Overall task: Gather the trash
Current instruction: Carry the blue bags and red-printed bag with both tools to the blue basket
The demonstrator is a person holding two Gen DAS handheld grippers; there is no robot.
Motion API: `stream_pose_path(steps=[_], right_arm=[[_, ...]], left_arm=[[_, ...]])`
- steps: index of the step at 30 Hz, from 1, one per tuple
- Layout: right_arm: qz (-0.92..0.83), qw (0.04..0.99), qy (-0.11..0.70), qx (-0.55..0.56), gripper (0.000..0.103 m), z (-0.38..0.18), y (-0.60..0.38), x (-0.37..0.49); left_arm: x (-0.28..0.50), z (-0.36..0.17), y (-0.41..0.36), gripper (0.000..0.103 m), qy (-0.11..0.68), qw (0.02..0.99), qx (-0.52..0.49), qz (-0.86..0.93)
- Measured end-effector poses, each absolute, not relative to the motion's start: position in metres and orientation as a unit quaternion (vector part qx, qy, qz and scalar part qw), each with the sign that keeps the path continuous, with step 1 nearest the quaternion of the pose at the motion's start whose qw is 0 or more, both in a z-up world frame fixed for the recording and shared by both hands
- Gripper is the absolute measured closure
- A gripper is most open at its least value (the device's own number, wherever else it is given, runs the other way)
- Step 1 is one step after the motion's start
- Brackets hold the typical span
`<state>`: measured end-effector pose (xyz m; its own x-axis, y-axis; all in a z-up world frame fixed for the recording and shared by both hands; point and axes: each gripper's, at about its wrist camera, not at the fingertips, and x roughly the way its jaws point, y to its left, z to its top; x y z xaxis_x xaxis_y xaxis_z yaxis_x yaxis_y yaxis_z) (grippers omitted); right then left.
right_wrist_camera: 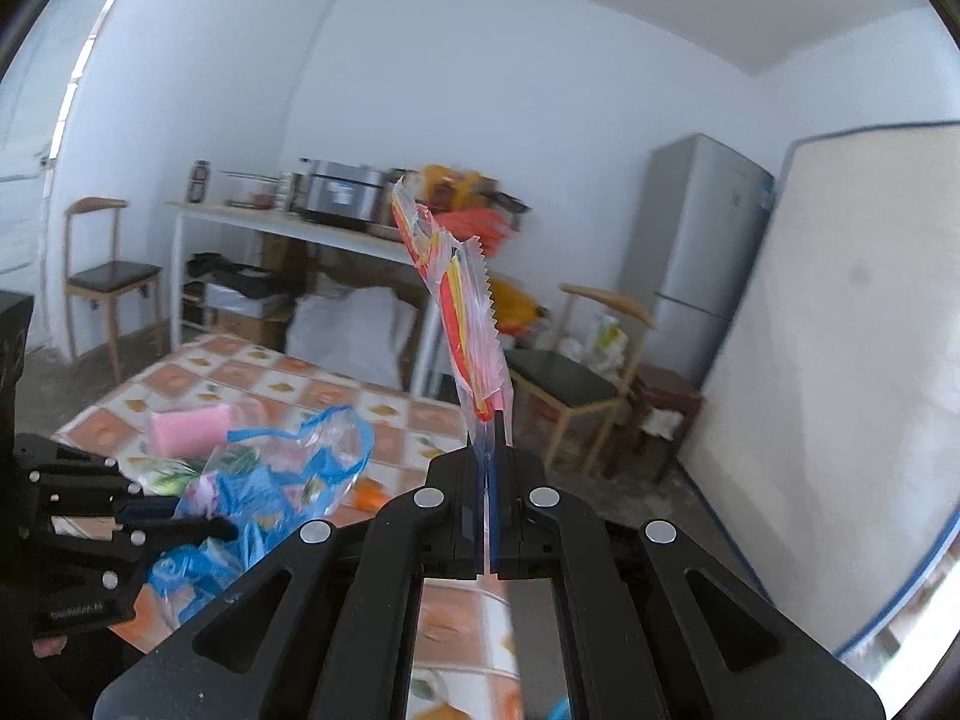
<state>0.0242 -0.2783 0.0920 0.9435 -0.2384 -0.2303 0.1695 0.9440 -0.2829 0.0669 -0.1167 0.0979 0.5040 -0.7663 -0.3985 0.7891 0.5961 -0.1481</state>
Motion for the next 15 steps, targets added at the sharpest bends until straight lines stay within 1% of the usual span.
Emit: stream_pose_path(steps=[4, 8, 11, 15], right_arm=[[-0.161, 0.970, 0.145, -0.110, 0.103, 0.087, -0.322, 0.006], [-0.219, 0.955, 0.180, -0.084, 0.103, 0.074, -0.371, -0.011], [-0.262, 0.938, 0.218, -0.063, 0.103, 0.054, -0.407, -0.023], [-0.304, 0.912, 0.275, -0.013, 0.103, 0.010, -0.459, -0.038]], left_arm=[[0.068, 0.103, -0.174, 0.095, 0.232, 0.839, 0.046, -0.490], [0.067, 0.099, -0.235, 0.095, 0.252, 0.803, 0.072, -0.535], [0.073, 0.085, -0.281, 0.095, 0.293, 0.774, 0.084, -0.556], [0.071, 0.051, -0.344, 0.095, 0.357, 0.733, 0.106, -0.569]])
